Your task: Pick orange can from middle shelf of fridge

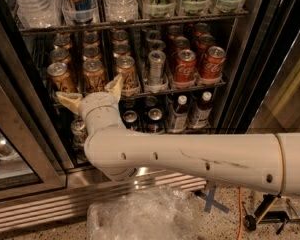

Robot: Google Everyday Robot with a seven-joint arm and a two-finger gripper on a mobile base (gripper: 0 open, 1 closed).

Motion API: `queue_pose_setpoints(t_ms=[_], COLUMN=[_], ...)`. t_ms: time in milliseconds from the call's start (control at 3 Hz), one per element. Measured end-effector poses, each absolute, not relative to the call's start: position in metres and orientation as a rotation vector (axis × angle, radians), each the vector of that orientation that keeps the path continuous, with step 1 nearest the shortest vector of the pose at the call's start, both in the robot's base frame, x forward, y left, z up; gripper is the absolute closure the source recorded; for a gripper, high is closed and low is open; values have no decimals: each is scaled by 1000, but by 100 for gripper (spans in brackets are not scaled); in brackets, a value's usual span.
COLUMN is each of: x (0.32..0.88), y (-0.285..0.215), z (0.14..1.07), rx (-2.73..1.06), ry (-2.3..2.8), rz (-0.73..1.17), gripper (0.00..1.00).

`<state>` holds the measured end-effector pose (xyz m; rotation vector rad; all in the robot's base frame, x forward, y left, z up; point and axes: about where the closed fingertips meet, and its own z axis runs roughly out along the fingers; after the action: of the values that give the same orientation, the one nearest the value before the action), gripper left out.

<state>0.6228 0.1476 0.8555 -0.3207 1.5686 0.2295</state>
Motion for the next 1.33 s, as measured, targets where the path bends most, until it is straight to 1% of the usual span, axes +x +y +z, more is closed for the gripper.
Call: queue_pose_setpoints(t_ms=[333, 667, 1000, 1333], x=[627, 628, 646, 665], y=[144, 144, 143, 146], z=[852, 852, 858, 870], rx=[-305, -304, -289, -274], ry=[1580, 1581, 1607, 1630], rz=[224, 223, 187, 158], gripper=[18, 18, 24, 24])
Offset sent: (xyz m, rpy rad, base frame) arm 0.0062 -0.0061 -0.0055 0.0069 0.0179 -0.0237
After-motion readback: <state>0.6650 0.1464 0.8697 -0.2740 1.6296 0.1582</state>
